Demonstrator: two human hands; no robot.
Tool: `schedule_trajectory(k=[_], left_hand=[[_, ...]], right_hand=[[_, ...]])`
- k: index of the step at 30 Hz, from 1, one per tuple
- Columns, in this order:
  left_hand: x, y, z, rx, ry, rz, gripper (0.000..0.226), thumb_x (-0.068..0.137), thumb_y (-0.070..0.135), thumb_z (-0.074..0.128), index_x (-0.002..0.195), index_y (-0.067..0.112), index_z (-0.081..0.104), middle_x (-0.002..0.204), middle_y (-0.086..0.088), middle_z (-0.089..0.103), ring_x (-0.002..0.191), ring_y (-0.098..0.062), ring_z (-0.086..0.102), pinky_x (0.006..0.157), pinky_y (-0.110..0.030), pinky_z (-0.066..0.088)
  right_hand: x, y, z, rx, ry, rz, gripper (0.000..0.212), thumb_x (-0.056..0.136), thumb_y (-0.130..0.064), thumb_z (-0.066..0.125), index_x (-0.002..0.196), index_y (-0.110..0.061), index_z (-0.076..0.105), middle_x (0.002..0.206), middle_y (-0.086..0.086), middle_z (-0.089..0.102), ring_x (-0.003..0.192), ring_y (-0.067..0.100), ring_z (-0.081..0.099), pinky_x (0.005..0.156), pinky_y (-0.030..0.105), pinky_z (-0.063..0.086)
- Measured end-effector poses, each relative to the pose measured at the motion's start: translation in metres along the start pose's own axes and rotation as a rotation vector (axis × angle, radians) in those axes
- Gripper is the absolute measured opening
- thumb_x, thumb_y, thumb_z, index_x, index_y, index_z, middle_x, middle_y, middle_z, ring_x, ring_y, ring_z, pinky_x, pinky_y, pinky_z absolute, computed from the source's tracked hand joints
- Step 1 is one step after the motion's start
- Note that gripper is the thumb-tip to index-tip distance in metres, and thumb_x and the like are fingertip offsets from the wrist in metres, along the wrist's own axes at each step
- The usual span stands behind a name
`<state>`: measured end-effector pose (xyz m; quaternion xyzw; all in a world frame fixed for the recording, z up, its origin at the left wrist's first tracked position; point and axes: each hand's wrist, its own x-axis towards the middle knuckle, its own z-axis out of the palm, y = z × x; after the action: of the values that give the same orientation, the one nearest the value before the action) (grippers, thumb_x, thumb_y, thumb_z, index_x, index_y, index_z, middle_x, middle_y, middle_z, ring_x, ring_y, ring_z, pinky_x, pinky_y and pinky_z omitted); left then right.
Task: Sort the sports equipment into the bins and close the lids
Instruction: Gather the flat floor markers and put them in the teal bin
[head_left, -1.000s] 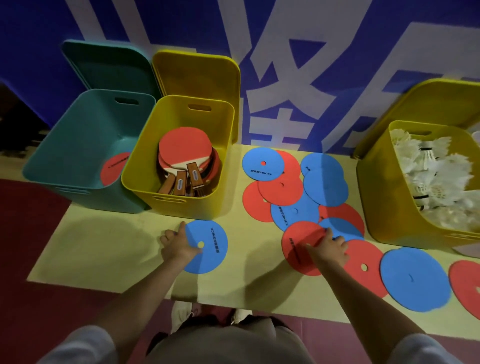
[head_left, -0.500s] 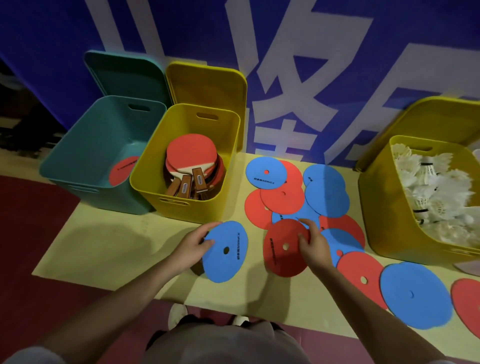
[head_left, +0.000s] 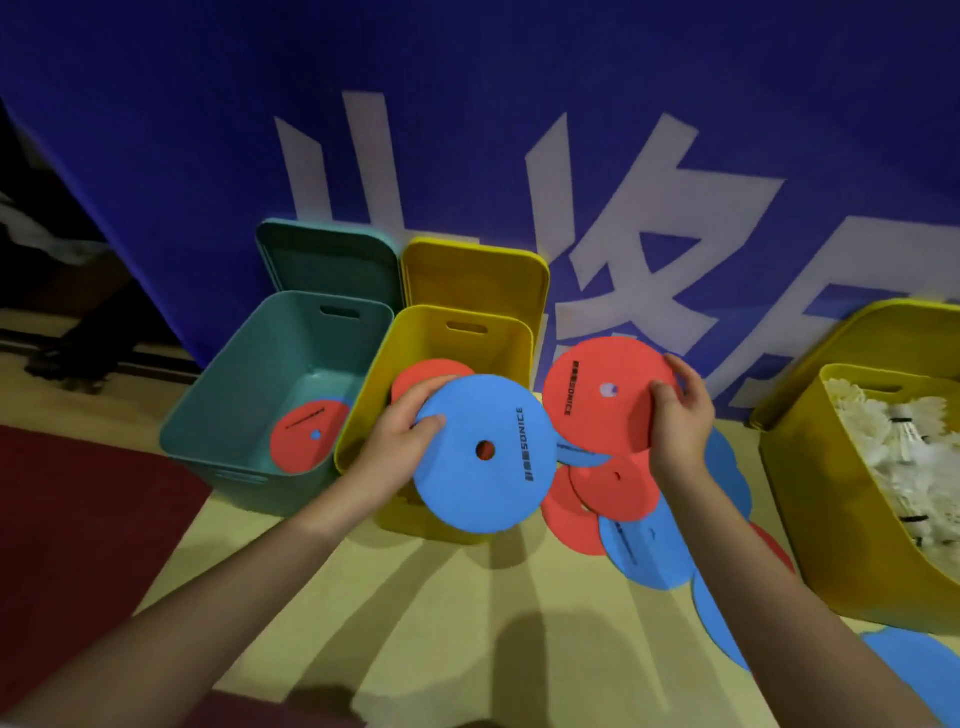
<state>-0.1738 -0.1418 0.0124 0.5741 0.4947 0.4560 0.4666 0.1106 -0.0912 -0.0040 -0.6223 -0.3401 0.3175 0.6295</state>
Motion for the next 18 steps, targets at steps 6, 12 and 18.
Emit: schedule_trajectory(k=[6, 12, 18], left_hand=[[0.033, 0.003, -0.089, 0.05, 0.159, 0.031, 0.037, 0.087, 0.011, 0.049, 0.116, 0.031, 0.057, 0.115, 0.016, 0.059, 0.107, -0.011, 0.057, 0.083, -0.029, 0.049], [0.066, -0.027, -0.203, 0.274, 0.521, -0.084, 0.043, 0.087, -0.002, 0.044, 0.121, 0.021, 0.056, 0.114, 0.001, 0.056, 0.102, -0.023, 0.053, 0.076, -0.033, 0.043], [0.105, -0.081, -0.248, 0.552, 0.196, -0.16, 0.045, 0.088, -0.004, 0.046, 0.128, 0.017, 0.054, 0.118, -0.001, 0.056, 0.104, -0.019, 0.052, 0.08, -0.026, 0.04]], right_hand=[[-0.02, -0.026, 0.086, 0.072, -0.066, -0.035, 0.034, 0.091, -0.006, 0.049, 0.12, -0.021, 0.059, 0.112, -0.001, 0.058, 0.089, 0.009, 0.058, 0.061, 0.007, 0.044], [-0.042, -0.022, 0.162, 0.065, -0.159, -0.06, 0.033, 0.091, -0.008, 0.051, 0.117, -0.026, 0.059, 0.121, 0.005, 0.057, 0.104, 0.02, 0.056, 0.071, 0.02, 0.045], [-0.061, -0.03, 0.249, 0.06, -0.217, -0.118, 0.036, 0.091, -0.002, 0.051, 0.123, -0.016, 0.059, 0.121, 0.0, 0.057, 0.109, 0.013, 0.051, 0.077, 0.009, 0.042]])
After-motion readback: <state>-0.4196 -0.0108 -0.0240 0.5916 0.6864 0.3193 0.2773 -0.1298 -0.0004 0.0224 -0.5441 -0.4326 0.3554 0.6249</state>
